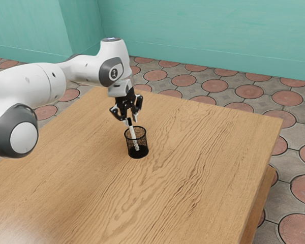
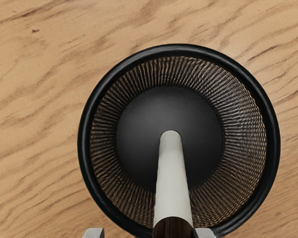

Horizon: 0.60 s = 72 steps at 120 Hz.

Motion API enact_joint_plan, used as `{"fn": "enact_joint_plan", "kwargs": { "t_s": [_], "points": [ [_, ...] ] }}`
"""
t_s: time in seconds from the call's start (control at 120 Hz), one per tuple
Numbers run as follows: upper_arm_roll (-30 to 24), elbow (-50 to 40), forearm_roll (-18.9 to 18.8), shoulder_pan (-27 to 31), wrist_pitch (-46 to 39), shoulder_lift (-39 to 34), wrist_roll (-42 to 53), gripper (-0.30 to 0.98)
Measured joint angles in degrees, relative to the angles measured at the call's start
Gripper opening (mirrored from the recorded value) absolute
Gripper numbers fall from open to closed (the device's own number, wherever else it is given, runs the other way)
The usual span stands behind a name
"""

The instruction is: Take the marker out of the pen holder and place it to the left of the pen holder.

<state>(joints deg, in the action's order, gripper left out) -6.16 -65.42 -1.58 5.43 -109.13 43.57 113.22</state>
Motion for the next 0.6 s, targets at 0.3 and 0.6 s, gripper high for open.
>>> {"fn": "enact_joint_plan", "kwargs": {
  "t_s": [0.3,0.6],
  "points": [
    [0.1,-0.1,0.6,0.5,0.0,-0.3,-1.4,-0.03],
    [0.1,-9.1,1.6,2.9,1.0,-18.6,-2.1,-0.09]
  ]
}}
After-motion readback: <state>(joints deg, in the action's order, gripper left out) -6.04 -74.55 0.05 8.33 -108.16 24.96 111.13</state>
